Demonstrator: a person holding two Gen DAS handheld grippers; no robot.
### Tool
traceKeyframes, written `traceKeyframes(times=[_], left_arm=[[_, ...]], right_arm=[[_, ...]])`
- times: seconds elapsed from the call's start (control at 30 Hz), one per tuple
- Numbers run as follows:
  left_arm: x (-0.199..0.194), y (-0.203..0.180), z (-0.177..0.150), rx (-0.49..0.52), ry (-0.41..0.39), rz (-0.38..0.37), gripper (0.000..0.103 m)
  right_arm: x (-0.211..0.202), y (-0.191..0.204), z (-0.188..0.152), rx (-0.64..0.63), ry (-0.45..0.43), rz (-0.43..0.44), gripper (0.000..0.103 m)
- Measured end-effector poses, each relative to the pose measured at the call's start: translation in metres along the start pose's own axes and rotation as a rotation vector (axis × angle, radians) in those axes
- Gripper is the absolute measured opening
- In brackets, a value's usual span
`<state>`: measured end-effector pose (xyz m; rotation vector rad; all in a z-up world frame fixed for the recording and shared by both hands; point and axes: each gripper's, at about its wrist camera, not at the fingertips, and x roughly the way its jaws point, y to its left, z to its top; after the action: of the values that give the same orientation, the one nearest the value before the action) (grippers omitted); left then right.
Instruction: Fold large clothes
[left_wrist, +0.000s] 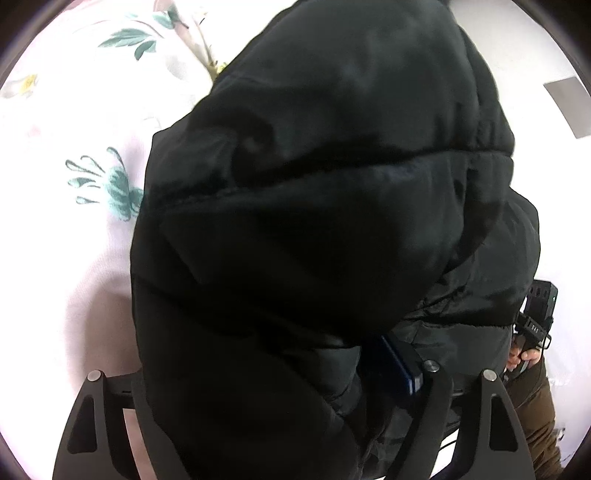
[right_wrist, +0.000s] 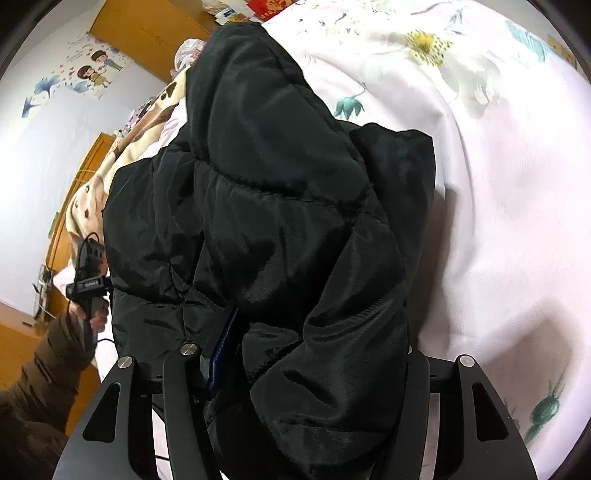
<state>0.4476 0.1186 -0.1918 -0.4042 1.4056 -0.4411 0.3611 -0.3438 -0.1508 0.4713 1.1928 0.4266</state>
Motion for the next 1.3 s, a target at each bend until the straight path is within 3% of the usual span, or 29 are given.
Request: traceKeyframes(times=[0.13,0.23,0.37,0.47,0.57,0.73,1.03,1.3], left_arm=[[-0.008,-0.006,-0.002,0.01,-0.008,-0.006,0.067],[-0.011,-0.016,-0.007,0.003,-0.021,-0.014,0.058],[-0.013,-0.02,-0.009,-0.002,-0.031,-0.013,0.057],[-0.01,-0.013,-0.008,-0.01,-0.03,-0.027,0.067],[-0.009,-0.015,-0.008,-0.029,-0.033,-0.031,0.068],[-0.021,-0.028,-0.01,-0.026,-0.053,-0.036,0.046],[-0.057,-0.035,-0.022,-0.047,-0.13,-0.069,0.032],[-0.109,-0.031,-0.018,0.007,-0.202,-0.076,0.029]], right_arm=[[-0.003,0.005,0.001,0.013,0.001,-0.014,0.056],[-0.006,0.012,-0.001,-0.002,-0.015,-0.016,0.045],[-0.011,0.023,-0.006,-0.032,-0.036,-0.039,0.039],[-0.011,0.021,-0.008,-0.03,-0.039,-0.021,0.039],[-0.008,0.019,-0.008,-0.013,-0.046,-0.018,0.039],[-0.015,0.032,-0.012,-0.021,-0.078,-0.049,0.036],[-0.039,0.046,-0.021,-0.034,-0.179,-0.027,0.029],[-0.057,0.06,-0.025,-0.058,-0.235,0.05,0.027]])
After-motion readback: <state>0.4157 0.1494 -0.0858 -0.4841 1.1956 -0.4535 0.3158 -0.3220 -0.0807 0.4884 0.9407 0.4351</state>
